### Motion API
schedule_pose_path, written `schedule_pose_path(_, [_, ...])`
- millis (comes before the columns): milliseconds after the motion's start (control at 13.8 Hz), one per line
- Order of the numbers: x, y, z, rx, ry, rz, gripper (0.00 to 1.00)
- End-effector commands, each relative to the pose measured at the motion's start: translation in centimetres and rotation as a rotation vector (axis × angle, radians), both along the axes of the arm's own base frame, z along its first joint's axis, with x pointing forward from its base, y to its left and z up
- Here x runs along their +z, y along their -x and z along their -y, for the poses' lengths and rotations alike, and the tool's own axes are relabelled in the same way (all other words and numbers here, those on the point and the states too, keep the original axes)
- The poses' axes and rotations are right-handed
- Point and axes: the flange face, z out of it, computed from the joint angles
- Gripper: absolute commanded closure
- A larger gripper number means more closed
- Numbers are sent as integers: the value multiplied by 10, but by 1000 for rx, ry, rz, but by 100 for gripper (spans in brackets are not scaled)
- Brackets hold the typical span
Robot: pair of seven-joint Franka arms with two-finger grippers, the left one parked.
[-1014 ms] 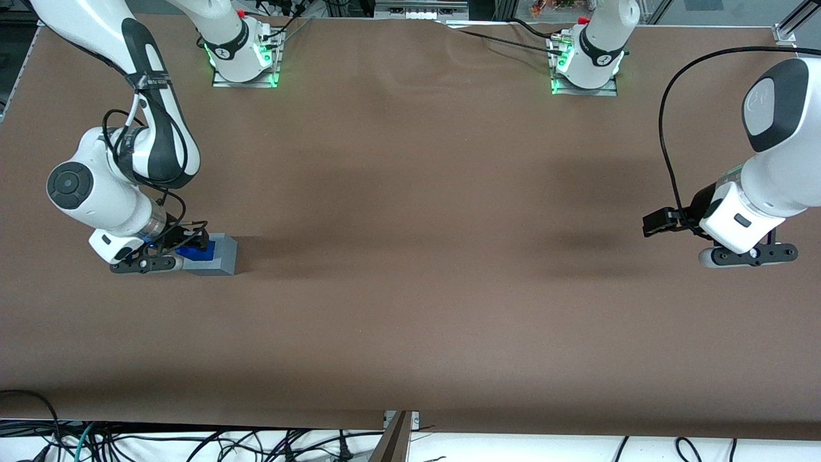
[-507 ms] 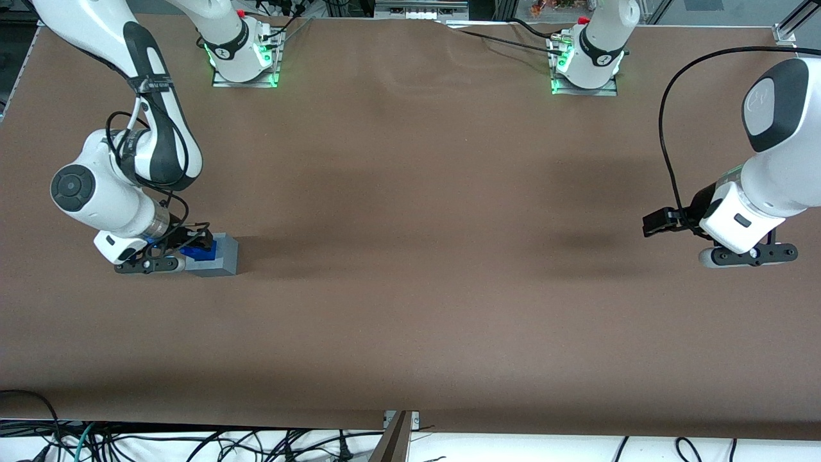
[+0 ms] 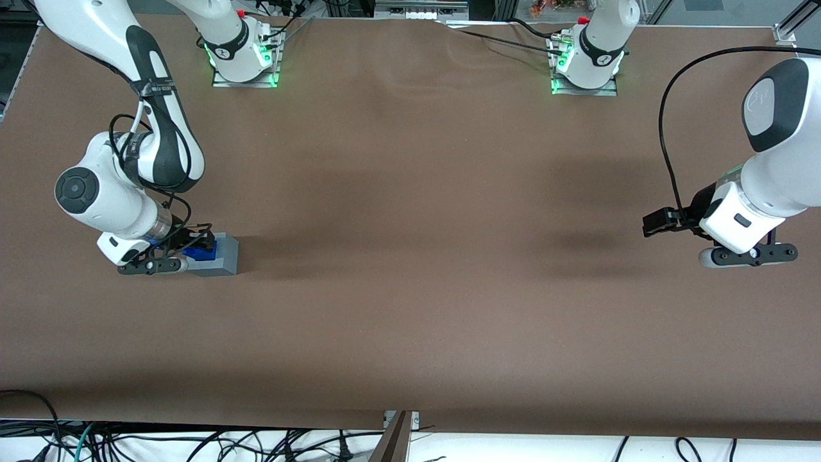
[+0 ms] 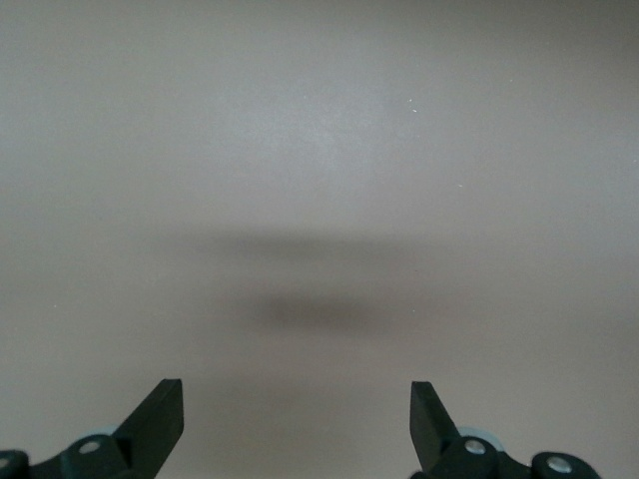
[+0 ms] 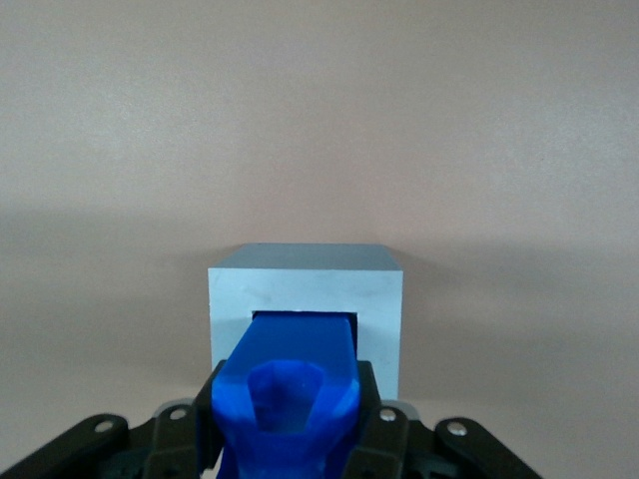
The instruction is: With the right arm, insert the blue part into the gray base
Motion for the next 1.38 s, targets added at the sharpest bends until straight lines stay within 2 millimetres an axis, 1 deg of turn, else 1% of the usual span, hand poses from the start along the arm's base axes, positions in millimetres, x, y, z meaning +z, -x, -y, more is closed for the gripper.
schedule_pose_path(0, [5,-2,-3,-7,-29,15,1])
schedule_pose_path(145, [15,-5,-6,-16,-33,28,1])
schedule_pose_path(290, [35,-5,-12,-42,-45,52,1])
schedule_pose_path(362, [47,-2,-14,-47,-54,40,1])
schedule_pose_path(507, [87,3,-22,-66,-72,17,1])
schedule_pose_path(652, [147,11,-23,-68,-92,6,1])
schedule_pose_path(725, [181,17,-21,-56,-93,5,1])
schedule_pose_path(797, [210,25,-17,-45,-80,-6,1])
schedule_pose_path(870, [236,36,-16,-51,-67,-21,1])
schedule_pose_path(1014, [277,52,-12,-49,-61,-31,1])
schedule_pose_path(1159, [301,57,-9,-47,-62,-37,1])
schedule_pose_path(1232, [308,57,-9,-38,-62,-37,1])
schedule_pose_path(1304, [309,57,-9,-34,-61,-35,1])
